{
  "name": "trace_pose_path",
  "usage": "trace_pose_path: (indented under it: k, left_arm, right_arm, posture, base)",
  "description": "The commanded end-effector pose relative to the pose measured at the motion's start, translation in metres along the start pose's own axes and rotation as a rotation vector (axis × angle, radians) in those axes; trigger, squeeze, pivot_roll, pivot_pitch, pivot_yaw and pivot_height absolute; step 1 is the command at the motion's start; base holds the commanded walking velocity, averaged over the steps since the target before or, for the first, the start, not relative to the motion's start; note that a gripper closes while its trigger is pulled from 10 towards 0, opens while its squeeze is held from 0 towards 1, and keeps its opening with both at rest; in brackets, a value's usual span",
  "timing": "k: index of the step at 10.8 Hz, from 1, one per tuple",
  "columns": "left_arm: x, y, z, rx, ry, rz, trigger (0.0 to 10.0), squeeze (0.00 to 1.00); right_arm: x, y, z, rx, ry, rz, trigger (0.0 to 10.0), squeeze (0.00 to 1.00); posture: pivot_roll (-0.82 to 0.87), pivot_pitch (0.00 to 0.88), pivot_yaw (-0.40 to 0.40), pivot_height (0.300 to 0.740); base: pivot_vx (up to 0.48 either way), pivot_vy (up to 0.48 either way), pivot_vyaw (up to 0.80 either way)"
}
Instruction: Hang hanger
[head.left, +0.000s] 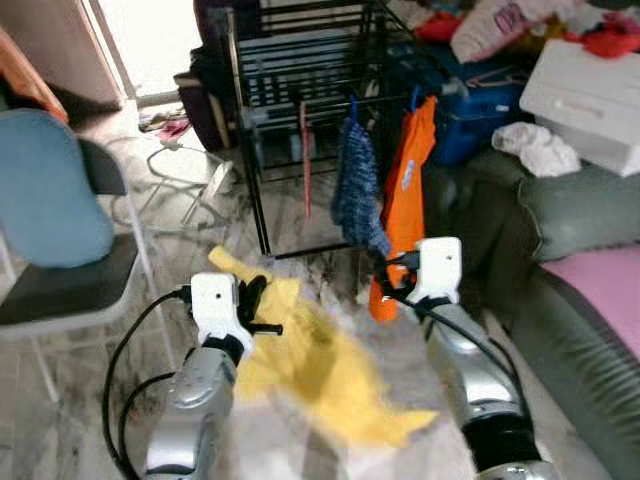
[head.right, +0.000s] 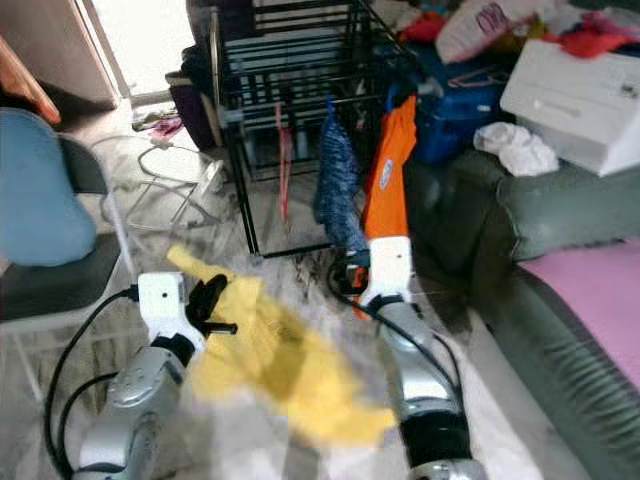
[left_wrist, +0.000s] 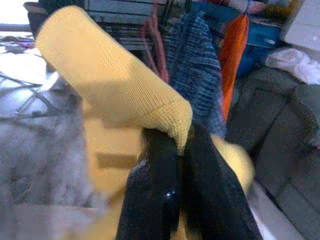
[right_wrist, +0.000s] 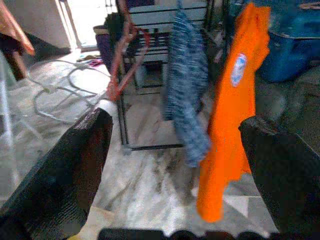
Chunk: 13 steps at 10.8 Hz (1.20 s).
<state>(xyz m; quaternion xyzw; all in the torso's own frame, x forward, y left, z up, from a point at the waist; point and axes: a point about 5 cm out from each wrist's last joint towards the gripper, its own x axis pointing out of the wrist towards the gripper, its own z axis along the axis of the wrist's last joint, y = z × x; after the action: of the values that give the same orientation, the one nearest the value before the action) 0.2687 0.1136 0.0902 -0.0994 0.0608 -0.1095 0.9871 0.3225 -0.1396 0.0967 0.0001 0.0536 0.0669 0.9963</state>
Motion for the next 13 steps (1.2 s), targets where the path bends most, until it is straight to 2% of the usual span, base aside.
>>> trace_pose_path:
  k: [1, 8, 9, 13]
  left_arm:
    - [0.0014, 0.0034, 0.0097, 0.013, -0.042, 0.007, 10.0, 0.00]
    - [0.0023, 0.0033, 0.0084, 0.009, -0.032, 0.018, 10.0, 0.00]
    - [0.0027, 0.0033, 0.0061, 0.012, -0.015, 0.023, 10.0, 0.00]
    - [0.0037, -0.0028, 0.0098, 0.003, -0.047, -0.012, 10.0, 0.00]
  right_arm:
    - [0.0022, 0.0062, 0.0046, 0.008, -0.017, 0.013, 10.0, 0.00]
    - [0.0044, 0.0071, 0.0055, 0.003, -0.019, 0.012, 10.0, 0.00]
    - [0.0042, 0.0070, 0.0055, 0.002, -0.019, 0.015, 10.0, 0.00]
    - [0.0044, 0.0049, 0.0059, -0.002, -0.019, 0.012, 10.0, 0.00]
  posture:
    - [-0.06, 0.000, 0.062, 0.740]
    - [-0.06, 0.000, 0.052, 0.740]
    - [-0.06, 0.000, 0.050, 0.740]
    - [-0.06, 0.000, 0.046, 0.740]
  base:
    - [0.341, 0.337, 0.00]
    - [0.331, 0.346, 0.00]
    - [0.000, 0.000, 0.00]
    - [0.000, 0.000, -0.20]
